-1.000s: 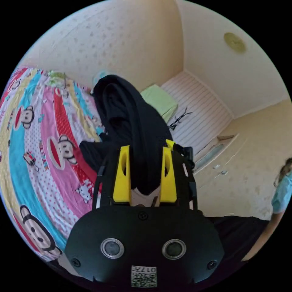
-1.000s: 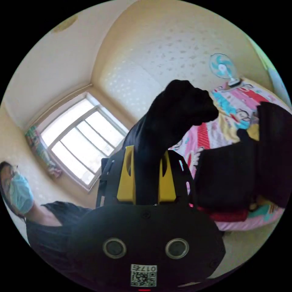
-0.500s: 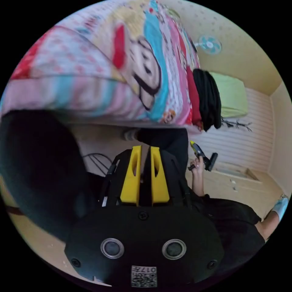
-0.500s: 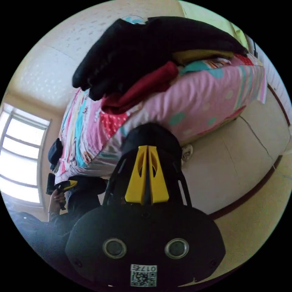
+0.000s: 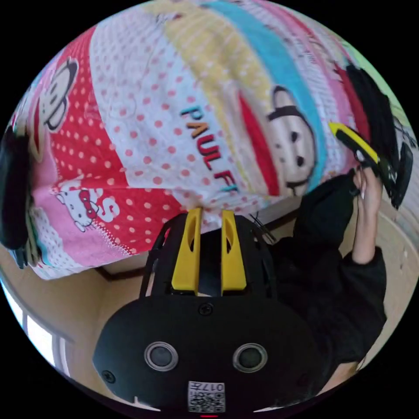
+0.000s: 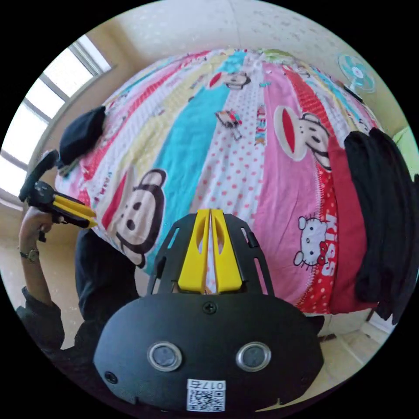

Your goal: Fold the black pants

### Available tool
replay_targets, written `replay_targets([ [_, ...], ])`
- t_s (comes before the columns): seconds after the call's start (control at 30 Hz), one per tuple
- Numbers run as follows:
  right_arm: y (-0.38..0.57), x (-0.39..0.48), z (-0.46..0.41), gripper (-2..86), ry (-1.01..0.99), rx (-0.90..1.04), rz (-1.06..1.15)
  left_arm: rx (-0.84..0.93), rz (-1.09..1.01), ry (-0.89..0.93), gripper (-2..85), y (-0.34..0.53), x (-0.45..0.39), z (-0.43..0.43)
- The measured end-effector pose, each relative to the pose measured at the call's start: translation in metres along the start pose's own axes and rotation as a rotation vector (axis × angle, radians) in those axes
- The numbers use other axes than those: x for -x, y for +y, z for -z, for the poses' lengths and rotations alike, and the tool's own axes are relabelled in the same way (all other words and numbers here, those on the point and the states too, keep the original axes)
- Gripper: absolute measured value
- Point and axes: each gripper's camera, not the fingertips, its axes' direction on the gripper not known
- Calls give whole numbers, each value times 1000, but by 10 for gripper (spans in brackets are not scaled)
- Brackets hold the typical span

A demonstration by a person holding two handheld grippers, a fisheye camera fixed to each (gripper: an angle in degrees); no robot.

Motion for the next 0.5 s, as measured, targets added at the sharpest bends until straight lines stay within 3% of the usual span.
replay_targets([
  [0.07,25,23,-18,4,111,-131,54,-48,20,52,61,-2,10,-4],
  [0.2,54,59,-55,4,272,-176,109,-153,37,152,52,14,28,-12],
  [0.3,60,52,-70,4,201,-157,63,-318,34,242,45,42,42,-28],
  [0.5,79,39,-100,3,87,-151,102,-821,131,519,1,135,87,-79],
])
